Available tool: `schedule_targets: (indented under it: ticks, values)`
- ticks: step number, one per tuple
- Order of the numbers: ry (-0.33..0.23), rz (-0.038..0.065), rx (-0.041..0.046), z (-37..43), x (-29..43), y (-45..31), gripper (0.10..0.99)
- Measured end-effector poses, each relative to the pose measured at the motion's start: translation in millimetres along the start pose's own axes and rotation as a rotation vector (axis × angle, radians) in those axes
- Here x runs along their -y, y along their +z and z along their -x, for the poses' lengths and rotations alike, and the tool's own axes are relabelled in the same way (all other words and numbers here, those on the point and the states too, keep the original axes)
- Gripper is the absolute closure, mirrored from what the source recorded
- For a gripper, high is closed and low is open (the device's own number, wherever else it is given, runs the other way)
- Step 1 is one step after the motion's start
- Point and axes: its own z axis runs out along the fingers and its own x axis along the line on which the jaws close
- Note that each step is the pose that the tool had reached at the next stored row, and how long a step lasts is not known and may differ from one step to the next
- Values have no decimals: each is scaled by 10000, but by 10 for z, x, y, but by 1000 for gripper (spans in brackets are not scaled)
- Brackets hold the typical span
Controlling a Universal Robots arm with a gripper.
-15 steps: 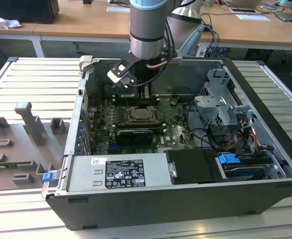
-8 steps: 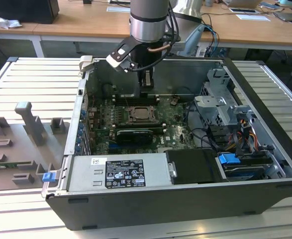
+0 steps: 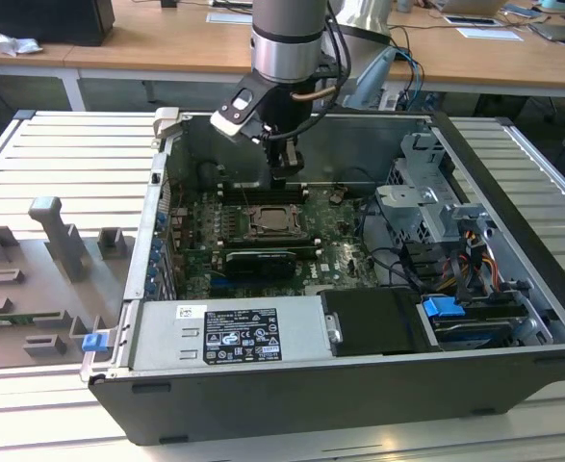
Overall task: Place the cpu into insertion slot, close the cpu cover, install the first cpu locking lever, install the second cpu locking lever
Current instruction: 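Install the first cpu locking lever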
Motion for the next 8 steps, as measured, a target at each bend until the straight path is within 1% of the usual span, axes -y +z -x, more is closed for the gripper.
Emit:
schedule_targets:
  ticks: [2, 3, 7, 8]
  values:
    - [-227, -7, -4, 0, -2, 1, 980]
    - [-973, -30, -17, 0, -1, 1, 980]
    - [-1525, -48, -27, 0, -1, 1, 980]
    - [-1580, -49, -28, 0, -1, 1, 980]
